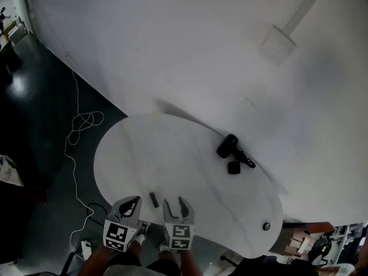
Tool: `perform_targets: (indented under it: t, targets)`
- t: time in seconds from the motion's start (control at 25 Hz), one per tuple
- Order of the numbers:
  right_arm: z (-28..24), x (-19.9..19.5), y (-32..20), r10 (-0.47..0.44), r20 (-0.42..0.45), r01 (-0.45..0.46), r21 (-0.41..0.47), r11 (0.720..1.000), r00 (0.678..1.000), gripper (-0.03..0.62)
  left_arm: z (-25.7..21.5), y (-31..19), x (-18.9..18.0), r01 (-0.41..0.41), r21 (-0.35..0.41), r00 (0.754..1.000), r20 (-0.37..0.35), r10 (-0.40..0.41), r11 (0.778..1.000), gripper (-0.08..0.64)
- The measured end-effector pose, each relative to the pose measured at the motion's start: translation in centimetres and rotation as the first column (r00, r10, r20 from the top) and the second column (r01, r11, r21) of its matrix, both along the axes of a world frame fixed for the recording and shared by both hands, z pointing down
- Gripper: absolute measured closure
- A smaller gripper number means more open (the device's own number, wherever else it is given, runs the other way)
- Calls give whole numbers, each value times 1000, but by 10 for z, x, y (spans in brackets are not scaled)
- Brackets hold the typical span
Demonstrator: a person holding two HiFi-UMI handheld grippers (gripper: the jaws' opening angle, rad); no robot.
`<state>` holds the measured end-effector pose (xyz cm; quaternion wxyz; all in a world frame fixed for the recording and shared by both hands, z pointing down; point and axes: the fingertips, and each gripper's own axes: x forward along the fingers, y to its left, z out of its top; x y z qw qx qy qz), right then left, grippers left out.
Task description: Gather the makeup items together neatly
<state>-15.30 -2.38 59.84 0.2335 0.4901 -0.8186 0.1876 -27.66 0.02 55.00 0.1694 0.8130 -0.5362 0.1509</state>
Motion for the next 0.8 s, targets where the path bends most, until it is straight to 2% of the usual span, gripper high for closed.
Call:
perform_targets:
  t: [0.12, 0.28, 0.36, 0.56, 0.8]
  targets:
    - [-31, 23, -5, 61, 19, -63, 67, 996, 998, 370, -25, -12, 18, -41, 54, 999, -1, 41, 998, 549]
    - [-66, 62, -5, 171, 37, -174, 144, 974, 985, 422, -54, -22, 48, -107, 99, 994, -13, 108, 989, 549]
    - [-83, 84, -3, 223, 43, -227, 182, 957, 974, 474, -69, -27, 68, -151, 133, 988, -20, 155, 980, 549]
    - [-115, 139, 8, 333, 48, -335, 237, 912, 942, 508, -99, -34, 119, -259, 193, 963, -24, 268, 946, 549]
    - [-146, 196, 35, 461, 40, -447, 330, 832, 887, 558, -125, -27, 171, -374, 252, 920, -19, 391, 892, 549]
